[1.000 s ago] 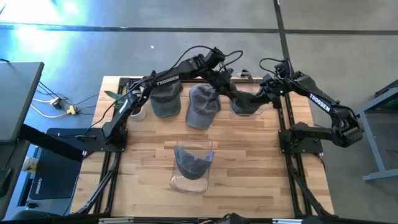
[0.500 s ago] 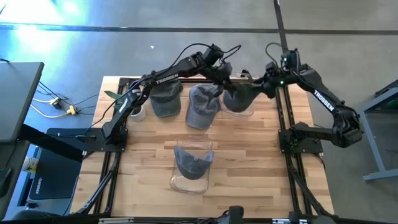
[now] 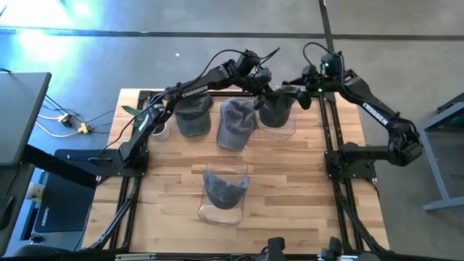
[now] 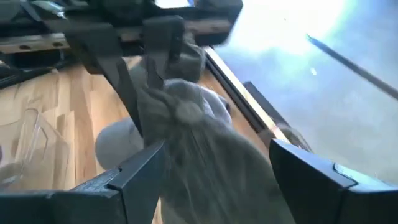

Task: Pick & Place hat
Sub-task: Put the bottom black cap into the top transparent bin

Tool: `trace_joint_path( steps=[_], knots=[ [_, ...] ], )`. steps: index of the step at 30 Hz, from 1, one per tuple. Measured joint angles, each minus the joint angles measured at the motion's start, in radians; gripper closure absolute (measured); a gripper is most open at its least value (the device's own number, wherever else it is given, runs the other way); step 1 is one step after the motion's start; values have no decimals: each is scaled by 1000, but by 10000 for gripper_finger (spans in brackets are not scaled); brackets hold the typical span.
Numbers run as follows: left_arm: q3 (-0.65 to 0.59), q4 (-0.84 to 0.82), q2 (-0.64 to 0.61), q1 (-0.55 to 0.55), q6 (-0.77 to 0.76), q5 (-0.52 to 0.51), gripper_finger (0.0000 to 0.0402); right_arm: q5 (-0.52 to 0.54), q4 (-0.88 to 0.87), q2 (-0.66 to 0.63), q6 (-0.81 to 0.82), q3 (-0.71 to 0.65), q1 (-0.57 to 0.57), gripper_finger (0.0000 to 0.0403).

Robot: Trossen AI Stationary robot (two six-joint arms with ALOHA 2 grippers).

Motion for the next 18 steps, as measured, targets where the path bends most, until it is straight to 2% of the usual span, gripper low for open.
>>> trace_joint_path(
  steps=[4,9,13,18],
  knots=[
    [0,7,0,-13,15,-14,373,10,52,48,-124,0,45,127],
    [0,2,1,-23,35,-45,373,-33,-11,71,-204,0,60,151],
    [0,16,2,-22,38,-78,373,-111,-82,71,-204,0,60,215],
    [0,11,2,-18,38,-117,373,-145,-140,71,-187,0,60,307]
  ],
)
